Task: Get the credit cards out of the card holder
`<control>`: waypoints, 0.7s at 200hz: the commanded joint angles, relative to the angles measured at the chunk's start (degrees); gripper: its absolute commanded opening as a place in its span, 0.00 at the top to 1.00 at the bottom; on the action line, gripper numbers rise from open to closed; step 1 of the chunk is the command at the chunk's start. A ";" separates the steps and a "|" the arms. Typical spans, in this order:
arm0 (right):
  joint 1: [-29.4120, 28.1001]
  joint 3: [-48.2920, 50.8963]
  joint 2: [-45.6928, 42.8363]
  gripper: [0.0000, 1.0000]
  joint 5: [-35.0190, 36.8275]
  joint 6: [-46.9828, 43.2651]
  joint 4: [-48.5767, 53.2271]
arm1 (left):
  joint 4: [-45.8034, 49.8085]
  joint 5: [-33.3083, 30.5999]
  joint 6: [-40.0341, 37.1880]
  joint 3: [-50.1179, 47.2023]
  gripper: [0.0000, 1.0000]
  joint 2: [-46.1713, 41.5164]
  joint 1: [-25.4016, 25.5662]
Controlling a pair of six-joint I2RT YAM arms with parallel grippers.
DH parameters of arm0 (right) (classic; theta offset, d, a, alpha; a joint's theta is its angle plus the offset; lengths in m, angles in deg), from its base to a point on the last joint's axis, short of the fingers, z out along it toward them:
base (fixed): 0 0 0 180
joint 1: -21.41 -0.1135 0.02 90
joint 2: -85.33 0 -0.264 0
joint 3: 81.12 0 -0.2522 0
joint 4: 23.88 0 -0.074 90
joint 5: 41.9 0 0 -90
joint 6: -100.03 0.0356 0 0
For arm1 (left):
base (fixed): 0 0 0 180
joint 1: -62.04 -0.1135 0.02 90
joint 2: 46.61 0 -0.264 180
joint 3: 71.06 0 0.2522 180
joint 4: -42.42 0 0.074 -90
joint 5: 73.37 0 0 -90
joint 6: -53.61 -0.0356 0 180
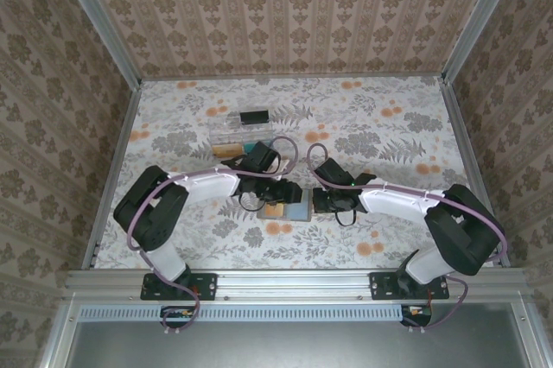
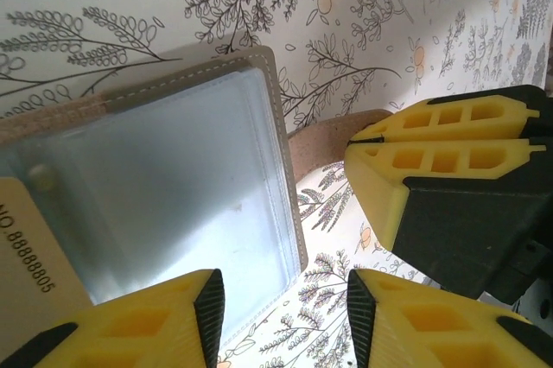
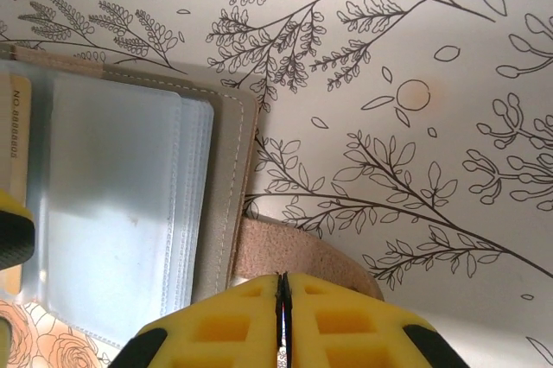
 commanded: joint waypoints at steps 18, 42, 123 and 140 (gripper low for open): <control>-0.08 -1.85 -0.82 0.85 -2.38 0.72 -0.39 | 2.89 -1.81 -1.04 -3.66 0.61 -7.38 -3.91; -0.70 -3.43 -0.50 0.84 -5.12 1.06 -2.14 | 4.93 -3.78 -2.08 -6.56 0.72 -10.67 -6.54; -1.22 -6.39 6.59 0.83 -16.68 6.64 -11.54 | 2.62 -4.49 -2.14 -12.76 1.00 -10.02 -10.29; -1.23 -6.80 8.50 0.83 -18.59 7.58 -13.05 | 1.46 -4.48 -1.37 -13.52 1.00 -9.19 -10.20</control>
